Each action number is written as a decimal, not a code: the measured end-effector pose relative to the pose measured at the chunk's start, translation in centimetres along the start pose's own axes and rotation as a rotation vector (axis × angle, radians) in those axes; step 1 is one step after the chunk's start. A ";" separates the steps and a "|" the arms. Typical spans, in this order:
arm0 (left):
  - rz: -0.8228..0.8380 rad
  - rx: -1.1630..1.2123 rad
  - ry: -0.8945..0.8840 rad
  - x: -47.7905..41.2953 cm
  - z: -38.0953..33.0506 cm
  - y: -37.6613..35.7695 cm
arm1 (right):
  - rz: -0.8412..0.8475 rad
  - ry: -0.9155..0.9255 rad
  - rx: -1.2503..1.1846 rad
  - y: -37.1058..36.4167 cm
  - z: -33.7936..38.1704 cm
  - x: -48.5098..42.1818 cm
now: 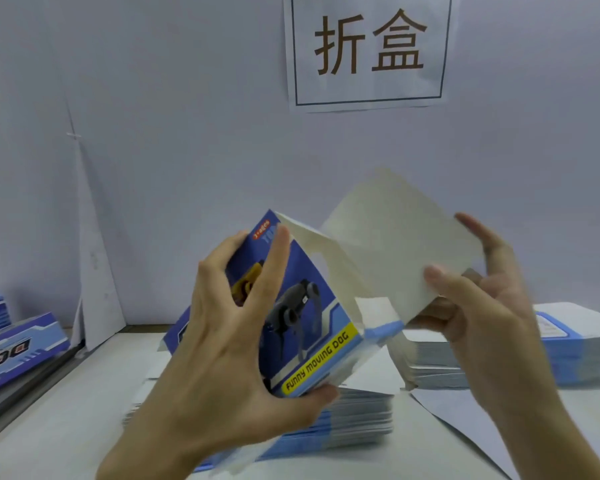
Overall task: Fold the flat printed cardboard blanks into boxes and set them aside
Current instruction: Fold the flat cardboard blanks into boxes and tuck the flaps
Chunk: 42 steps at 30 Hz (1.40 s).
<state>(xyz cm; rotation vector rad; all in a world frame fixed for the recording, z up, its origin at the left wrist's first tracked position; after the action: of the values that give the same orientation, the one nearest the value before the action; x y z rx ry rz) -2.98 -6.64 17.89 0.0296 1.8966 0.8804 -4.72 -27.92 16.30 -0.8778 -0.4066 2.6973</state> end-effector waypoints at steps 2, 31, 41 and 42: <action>0.001 -0.062 -0.088 1.1 -0.5 0.0 | 0.003 -0.408 -0.192 0.4 -4.0 0.1; 0.073 -0.109 -0.203 1.1 -3.5 -2.9 | -0.146 0.777 0.824 0.4 2.4 2.0; 0.067 -0.217 -0.238 1.2 -3.3 -3.1 | -0.113 0.415 0.730 1.6 0.5 -0.4; 0.075 -0.212 -0.239 1.2 -3.4 -3.1 | -0.155 0.553 0.894 1.6 1.6 0.0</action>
<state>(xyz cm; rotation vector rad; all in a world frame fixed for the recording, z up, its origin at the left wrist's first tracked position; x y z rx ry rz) -5.19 -10.37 15.95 0.0742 1.5822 1.0758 -5.93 -29.66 17.00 -1.1330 0.7504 1.9995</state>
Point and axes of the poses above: each hand's wrist, its own x-axis away from the middle knuckle, its own y-axis out of the back of the hand, z = x × y, the point moved 9 cm from there along -x, towards the middle knuckle, and after that the axes turned 1 degree about z, right-handed, at the moved point
